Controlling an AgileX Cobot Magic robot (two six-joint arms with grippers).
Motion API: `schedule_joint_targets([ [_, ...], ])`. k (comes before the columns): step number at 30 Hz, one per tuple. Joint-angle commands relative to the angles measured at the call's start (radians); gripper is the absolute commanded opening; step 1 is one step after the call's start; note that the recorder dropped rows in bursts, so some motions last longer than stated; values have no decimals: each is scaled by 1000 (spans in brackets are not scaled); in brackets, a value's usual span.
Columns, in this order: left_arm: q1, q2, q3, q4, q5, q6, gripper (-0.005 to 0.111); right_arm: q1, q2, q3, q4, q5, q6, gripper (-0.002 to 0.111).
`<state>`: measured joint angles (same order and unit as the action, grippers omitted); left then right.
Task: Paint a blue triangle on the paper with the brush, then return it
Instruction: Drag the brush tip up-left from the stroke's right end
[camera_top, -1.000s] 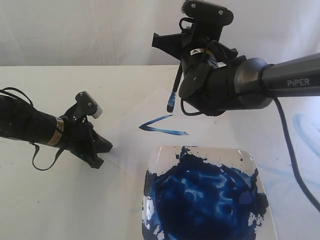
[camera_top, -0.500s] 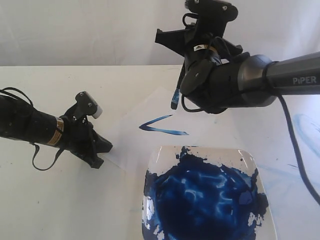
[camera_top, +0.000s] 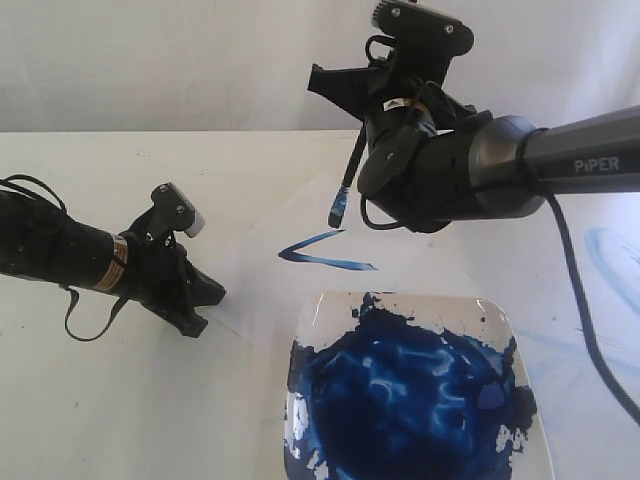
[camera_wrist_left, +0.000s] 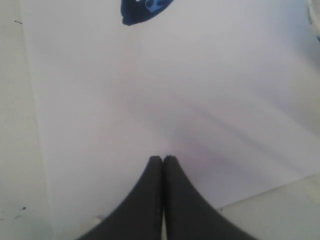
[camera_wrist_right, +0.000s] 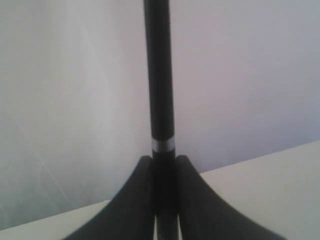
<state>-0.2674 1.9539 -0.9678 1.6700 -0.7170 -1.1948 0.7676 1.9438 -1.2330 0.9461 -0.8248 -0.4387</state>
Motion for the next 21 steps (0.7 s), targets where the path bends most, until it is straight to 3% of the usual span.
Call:
schedule_joint_targets([
  [1, -4, 2, 0, 15, 0, -1, 0, 0, 12, -4, -5, -19, 10, 0],
  [17, -4, 2, 0, 15, 0, -1, 0, 0, 32, -2, 11, -65, -33, 0],
  [21, -4, 2, 0, 15, 0, -1, 0, 4, 18, -2, 122, -50, -86, 0],
])
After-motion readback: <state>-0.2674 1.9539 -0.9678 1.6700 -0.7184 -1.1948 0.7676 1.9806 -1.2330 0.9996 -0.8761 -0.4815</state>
